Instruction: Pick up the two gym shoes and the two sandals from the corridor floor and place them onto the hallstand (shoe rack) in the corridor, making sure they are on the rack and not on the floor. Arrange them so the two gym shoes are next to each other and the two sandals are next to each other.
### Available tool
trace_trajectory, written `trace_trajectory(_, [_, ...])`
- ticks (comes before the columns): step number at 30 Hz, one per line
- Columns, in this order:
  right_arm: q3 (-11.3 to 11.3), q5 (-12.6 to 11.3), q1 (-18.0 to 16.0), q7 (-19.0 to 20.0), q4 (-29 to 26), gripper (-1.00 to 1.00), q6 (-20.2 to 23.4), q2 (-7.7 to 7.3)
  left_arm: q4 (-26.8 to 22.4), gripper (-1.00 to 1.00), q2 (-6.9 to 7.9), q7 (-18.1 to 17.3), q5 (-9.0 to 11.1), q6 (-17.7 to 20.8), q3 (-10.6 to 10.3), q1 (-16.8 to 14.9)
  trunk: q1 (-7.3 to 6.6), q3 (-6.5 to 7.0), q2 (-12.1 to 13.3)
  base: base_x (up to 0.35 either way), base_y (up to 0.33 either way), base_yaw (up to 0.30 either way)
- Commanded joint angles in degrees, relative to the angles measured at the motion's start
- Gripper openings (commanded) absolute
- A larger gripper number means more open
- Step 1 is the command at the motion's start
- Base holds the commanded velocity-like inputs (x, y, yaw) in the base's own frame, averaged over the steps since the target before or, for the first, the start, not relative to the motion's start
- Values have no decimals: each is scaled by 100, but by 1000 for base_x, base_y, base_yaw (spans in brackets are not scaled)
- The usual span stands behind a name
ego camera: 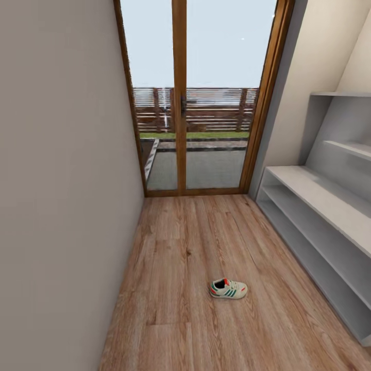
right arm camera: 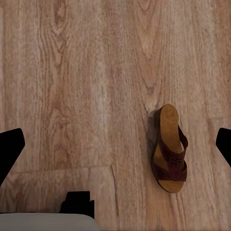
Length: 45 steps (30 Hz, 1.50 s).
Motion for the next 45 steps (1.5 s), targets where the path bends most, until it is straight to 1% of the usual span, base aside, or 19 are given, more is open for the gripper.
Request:
trace_trajectory(1, [-3, -2, -2, -2, 3, 100, -18, 1, 2, 100, 2, -2, 46, -16, -11, -3, 0, -5, -2, 68, 8, 0])
trace_trajectory(25, [-7, -2, -2, -2, 1, 100, -21, 1, 6, 100, 0, -2, 48, -14, -9, -3, 0, -5, -2, 39, 12, 0])
trace_trajectory(32, [-7, -2, -2, -2, 3, 100, -18, 1, 6, 100, -4, -2, 47, -14, -8, -3, 0, -5, -2, 189, 0, -59])
trace_trajectory(38, [-7, -2, -2, -2, 3, 100, -20, 1, 3, 100, 1, -2, 48, -14, -5, -3, 0, -5, -2, 312, 0, -182])
trace_trajectory(45, [-8, -2, -2, -2, 3, 100, -19, 1, -2, 100, 13, -2, 48, -14, -3, -3, 0, -5, -2, 334, 0, -49])
